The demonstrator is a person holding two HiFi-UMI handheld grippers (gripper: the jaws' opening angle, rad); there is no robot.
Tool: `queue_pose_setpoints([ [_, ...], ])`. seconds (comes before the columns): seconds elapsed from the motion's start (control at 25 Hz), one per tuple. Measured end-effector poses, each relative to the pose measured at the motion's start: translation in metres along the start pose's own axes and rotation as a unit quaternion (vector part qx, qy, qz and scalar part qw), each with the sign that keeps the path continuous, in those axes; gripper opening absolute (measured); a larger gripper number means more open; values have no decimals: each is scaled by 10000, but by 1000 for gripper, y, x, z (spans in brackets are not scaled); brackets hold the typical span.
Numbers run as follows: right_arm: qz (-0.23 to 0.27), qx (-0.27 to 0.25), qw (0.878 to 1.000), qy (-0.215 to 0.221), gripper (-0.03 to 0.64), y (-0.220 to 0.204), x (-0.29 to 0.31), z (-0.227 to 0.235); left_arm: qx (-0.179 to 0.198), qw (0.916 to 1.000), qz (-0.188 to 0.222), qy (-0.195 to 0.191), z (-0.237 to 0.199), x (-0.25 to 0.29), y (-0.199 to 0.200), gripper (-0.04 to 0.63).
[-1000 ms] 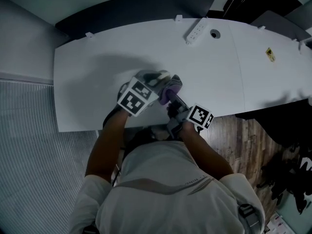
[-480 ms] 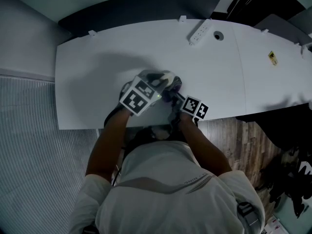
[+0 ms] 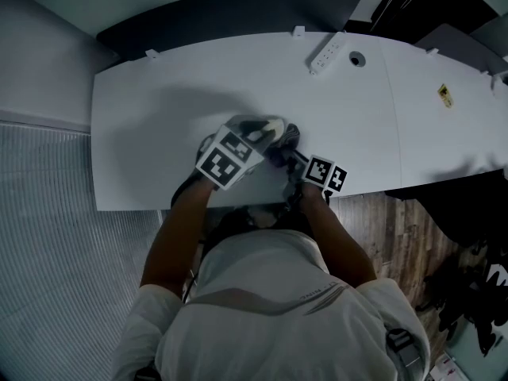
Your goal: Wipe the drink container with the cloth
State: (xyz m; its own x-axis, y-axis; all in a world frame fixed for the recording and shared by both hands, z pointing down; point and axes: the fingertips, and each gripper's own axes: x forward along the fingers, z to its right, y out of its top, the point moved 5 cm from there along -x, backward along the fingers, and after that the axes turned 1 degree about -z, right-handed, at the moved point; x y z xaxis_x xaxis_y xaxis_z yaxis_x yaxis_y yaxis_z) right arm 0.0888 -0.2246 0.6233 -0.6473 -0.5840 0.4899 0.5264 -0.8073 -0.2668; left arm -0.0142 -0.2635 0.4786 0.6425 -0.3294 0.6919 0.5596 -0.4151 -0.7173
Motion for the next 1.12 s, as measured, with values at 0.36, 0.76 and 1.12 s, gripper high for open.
queue_pose_setpoints([
  [0.36, 1503, 1077, 9679, 1704, 91, 107, -68, -49, -44, 10000, 19, 9, -3, 1, 0, 80],
  [0.76, 1061, 971, 9630, 2281, 91, 106, -36, -78, -78, 10000, 9, 12, -4, 1, -3, 81],
  [1.12, 473, 409, 9845, 1637, 91, 92, -15, -65, -73, 10000, -3, -20, -1, 0, 3, 81],
])
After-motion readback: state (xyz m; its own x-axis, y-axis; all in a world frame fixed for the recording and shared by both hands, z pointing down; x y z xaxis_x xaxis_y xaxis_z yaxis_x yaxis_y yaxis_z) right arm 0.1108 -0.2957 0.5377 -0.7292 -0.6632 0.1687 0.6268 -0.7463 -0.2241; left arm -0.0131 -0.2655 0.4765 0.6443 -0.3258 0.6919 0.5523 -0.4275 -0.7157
